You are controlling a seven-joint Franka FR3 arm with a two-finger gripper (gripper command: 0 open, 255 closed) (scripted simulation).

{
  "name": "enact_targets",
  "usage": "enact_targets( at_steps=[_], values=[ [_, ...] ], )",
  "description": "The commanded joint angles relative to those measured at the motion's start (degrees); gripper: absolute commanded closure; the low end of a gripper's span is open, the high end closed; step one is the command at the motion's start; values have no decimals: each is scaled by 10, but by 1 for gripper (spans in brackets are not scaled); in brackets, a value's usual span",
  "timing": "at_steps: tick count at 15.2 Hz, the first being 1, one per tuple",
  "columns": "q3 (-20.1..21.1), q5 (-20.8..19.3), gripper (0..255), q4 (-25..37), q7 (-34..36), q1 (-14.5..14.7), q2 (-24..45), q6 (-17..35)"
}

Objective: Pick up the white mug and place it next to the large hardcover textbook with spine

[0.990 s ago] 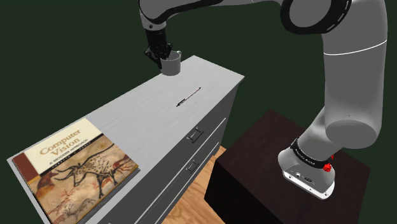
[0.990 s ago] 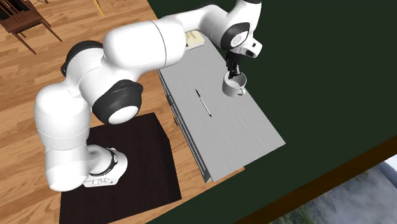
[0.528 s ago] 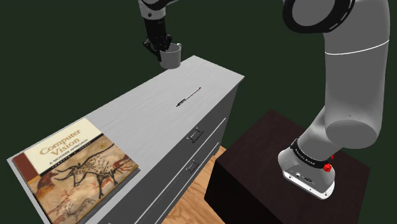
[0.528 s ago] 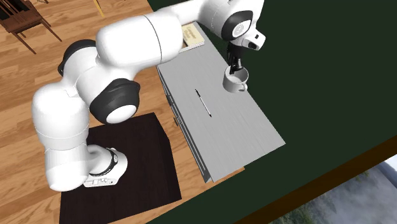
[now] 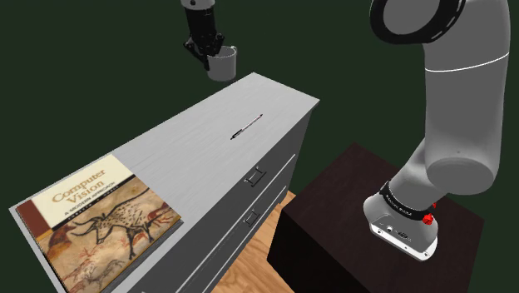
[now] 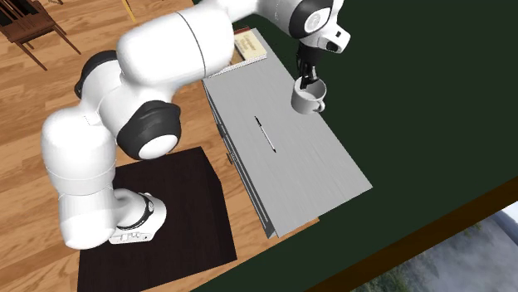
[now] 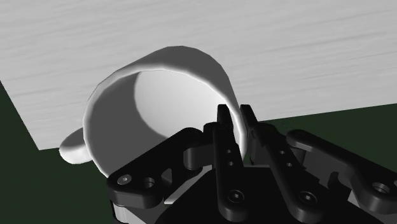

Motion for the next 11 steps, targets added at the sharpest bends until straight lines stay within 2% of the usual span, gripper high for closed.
enact_targets(
  at_steps=[1, 6, 11],
  values=[
    [6, 5, 255, -52, 14, 3, -35, 16],
    [24, 19, 255, -181, 58, 18, -121, 59],
    [44, 34, 255, -275, 104, 39, -187, 85]
  ],
)
